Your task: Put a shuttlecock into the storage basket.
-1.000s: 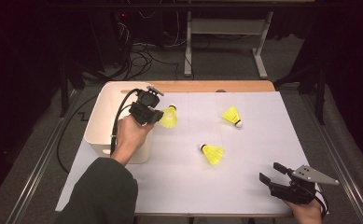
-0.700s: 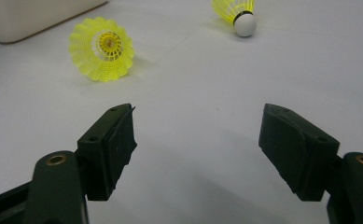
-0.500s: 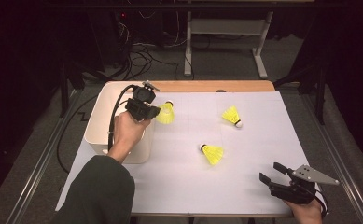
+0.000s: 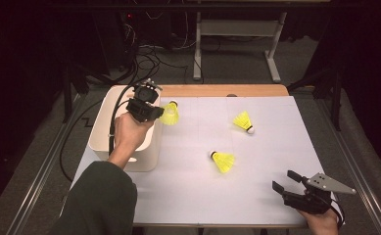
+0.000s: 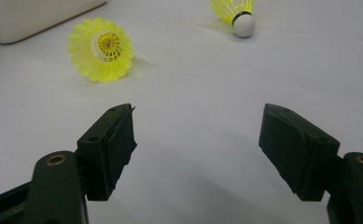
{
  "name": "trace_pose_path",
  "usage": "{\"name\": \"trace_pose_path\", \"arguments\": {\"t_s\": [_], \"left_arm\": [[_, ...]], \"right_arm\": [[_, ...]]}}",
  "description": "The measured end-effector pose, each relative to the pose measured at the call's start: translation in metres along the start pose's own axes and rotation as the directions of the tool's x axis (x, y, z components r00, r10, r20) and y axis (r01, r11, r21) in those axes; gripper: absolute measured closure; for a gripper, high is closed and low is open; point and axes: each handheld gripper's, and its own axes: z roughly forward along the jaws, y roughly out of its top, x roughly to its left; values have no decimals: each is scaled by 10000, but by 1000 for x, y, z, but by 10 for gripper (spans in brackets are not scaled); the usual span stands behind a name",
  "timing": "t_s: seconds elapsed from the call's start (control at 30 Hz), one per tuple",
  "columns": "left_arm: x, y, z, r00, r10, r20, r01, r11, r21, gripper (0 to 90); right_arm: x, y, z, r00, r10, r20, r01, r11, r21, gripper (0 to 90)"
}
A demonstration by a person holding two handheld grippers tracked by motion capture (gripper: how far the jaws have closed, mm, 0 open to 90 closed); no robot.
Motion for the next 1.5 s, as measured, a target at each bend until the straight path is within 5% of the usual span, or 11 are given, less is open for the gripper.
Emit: {"name": "trace_pose_path", "arguments": {"t_s": [1.5], "left_arm": [[21, -1, -17, 9986, -416, -318, 409, 9989, -228, 890]], "right_arm": [[0, 0, 1, 10000, 27, 19, -27, 10000, 6, 271]]}}
